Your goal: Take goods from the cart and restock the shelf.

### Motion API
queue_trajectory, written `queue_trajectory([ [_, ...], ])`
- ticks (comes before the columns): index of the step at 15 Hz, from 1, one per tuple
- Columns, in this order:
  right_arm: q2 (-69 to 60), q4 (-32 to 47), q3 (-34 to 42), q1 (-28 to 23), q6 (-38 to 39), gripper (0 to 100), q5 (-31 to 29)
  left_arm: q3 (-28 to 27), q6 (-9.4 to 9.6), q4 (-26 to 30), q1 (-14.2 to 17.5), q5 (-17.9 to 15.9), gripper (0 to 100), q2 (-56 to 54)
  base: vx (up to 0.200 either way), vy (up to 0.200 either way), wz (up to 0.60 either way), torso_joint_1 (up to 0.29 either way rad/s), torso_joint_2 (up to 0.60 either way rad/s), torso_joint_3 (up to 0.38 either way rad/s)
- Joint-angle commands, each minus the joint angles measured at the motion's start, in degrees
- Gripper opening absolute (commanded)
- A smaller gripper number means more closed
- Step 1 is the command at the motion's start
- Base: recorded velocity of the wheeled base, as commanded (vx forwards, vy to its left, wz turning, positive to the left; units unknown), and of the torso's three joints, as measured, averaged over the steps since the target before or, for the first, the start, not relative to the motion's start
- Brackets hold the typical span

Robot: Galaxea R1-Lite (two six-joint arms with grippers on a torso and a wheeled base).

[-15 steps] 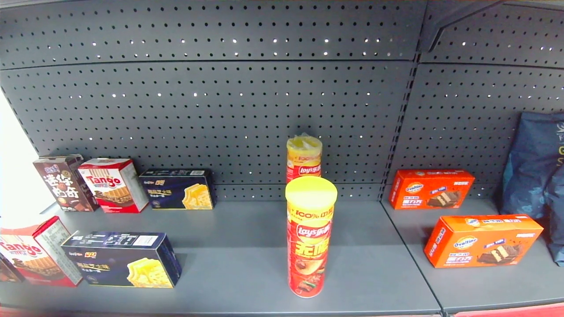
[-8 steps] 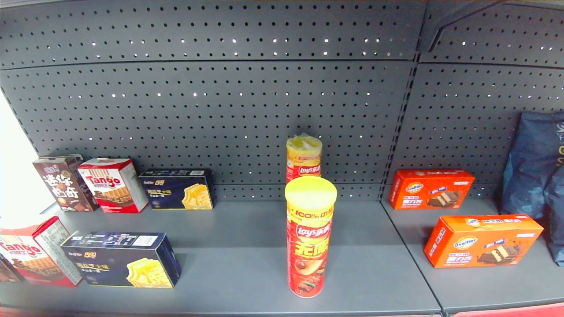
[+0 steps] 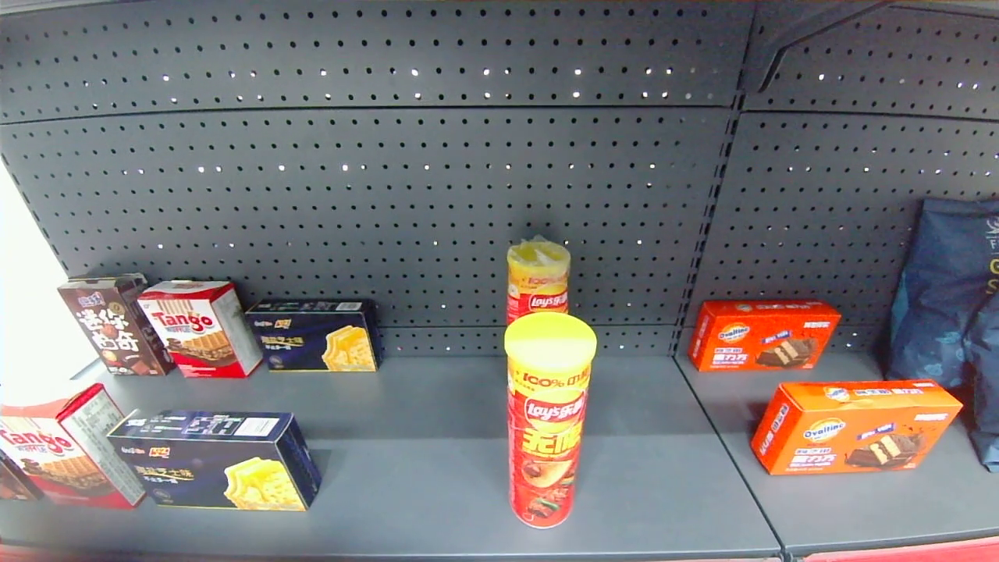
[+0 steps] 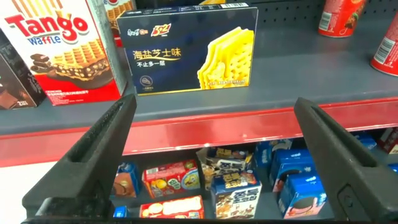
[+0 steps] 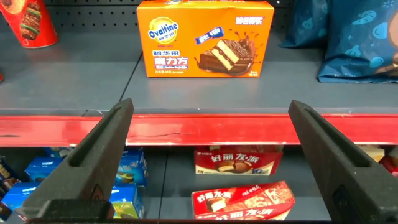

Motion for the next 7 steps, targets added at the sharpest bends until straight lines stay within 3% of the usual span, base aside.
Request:
queue_trajectory([
  [1,0.1,0.0,0.0,0.0,0.0,100,0.0,0.0,-0.01,0.0,0.0,0.0,100,0.0,0.0,0.0,0.0,0.0,0.0,0.0],
  [7,0.1,0.0,0.0,0.0,0.2,100,0.0,0.0,-0.01,0.0,0.0,0.0,100,0.0,0.0,0.0,0.0,0.0,0.0,0.0],
])
